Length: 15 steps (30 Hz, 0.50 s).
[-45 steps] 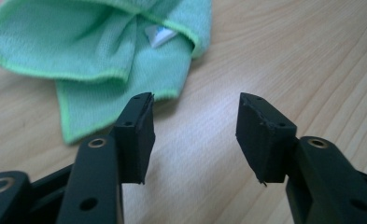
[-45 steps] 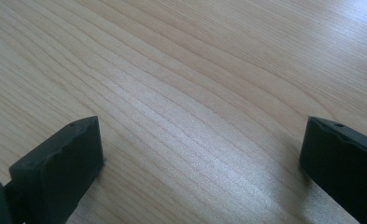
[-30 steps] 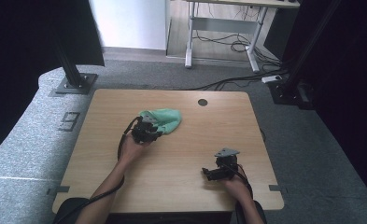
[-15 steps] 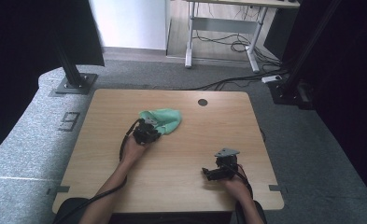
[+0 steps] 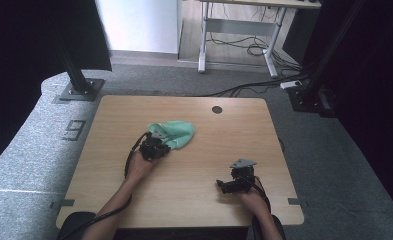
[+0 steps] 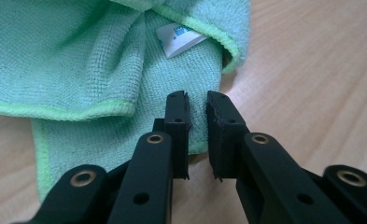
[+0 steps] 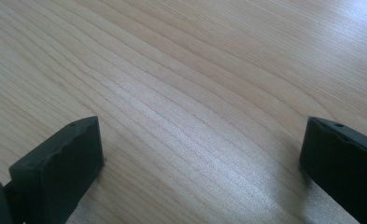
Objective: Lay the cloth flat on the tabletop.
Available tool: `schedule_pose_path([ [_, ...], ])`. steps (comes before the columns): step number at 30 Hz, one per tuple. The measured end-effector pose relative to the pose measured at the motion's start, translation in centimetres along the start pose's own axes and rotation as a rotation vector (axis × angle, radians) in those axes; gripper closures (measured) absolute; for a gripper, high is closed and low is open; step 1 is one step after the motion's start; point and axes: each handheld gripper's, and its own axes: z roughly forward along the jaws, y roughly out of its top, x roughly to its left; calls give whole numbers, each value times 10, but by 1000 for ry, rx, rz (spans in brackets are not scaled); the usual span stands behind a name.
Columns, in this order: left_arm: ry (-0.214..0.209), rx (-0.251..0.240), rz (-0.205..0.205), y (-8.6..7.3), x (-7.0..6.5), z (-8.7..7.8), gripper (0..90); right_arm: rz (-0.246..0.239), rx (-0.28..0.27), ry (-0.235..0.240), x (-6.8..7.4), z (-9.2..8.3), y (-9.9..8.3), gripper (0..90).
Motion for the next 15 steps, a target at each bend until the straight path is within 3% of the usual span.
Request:
schedule_pose_path([
  [15,-69,-14,-16,-24,-18,-19,780,0,0,0,0,0,0,0],
])
